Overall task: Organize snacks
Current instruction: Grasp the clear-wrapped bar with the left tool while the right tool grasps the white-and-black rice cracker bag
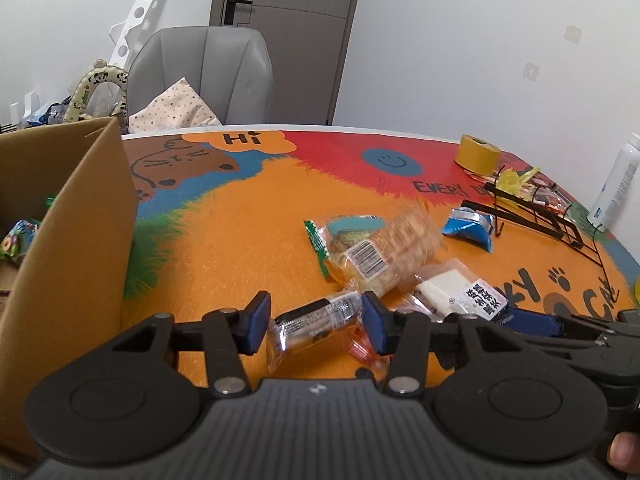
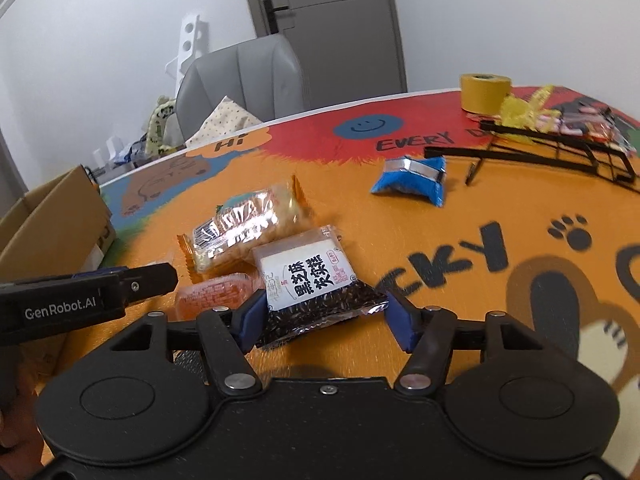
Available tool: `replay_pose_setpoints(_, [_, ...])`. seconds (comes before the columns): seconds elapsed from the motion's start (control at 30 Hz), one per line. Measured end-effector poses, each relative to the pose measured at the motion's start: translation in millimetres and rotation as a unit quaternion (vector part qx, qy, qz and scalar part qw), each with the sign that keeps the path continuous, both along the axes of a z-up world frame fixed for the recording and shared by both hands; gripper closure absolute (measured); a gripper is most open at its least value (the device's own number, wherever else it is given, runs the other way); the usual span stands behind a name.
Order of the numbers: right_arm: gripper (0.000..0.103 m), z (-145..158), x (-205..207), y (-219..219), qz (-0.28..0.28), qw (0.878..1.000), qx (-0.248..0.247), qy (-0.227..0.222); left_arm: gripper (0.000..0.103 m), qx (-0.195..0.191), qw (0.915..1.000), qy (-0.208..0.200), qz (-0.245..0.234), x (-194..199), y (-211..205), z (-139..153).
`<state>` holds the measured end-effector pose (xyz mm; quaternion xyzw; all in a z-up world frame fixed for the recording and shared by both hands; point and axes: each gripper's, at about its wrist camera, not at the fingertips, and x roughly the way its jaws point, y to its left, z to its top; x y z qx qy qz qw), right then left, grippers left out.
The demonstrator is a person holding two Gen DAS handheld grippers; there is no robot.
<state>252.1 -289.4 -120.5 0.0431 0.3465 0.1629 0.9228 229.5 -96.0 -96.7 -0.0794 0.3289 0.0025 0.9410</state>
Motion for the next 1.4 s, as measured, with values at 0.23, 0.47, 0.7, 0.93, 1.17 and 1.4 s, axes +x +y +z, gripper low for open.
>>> replay_pose_setpoints(0.23, [0.094, 1.2, -14.1, -25.1, -0.036, 0.998, 0.048, 0.026, 0.055, -0.001, 0.9999, -0.011, -0.004, -19.3, 1.1, 10.0])
replay_pose_setpoints(0.47, [0.094, 3.7, -32.3, -28.5, -0.033, 0.997, 0.063, 0.018, 0.055, -0.001, 0.9998, -0.021, -0.008, -37.0, 2.7, 17.2])
replay_pose_setpoints(0.7, [0.045, 8.9, -22.5, -19.1, -0.047, 0.997, 0.051, 0.016, 0.055, -0.003, 0.9997, -0.023, -0.002, -39.4, 9.2, 18.0])
replay_pose_setpoints(0.93, [0.021, 6.0, -6.1, -4.5, -0.066, 0.997, 0.042, 0.012, 0.054, -0.014, 0.9997, -0.019, -0.001, -31.3, 14.3, 13.5])
replay_pose_setpoints(1.17, [0.008, -3.3, 11.2, 13.0, -0.082, 0.996, 0.028, 0.014, 0.054, -0.016, 0.9998, -0.015, 0.001, -21.4, 18.5, 6.2])
replay_pose_setpoints(1.4, [0.006, -8.6, 15.3, 28.8, -0.076, 0.997, -0.03, -0.005, 0.054, -0.022, 0.9998, -0.005, 0.0, -9.5, 16.2, -3.2])
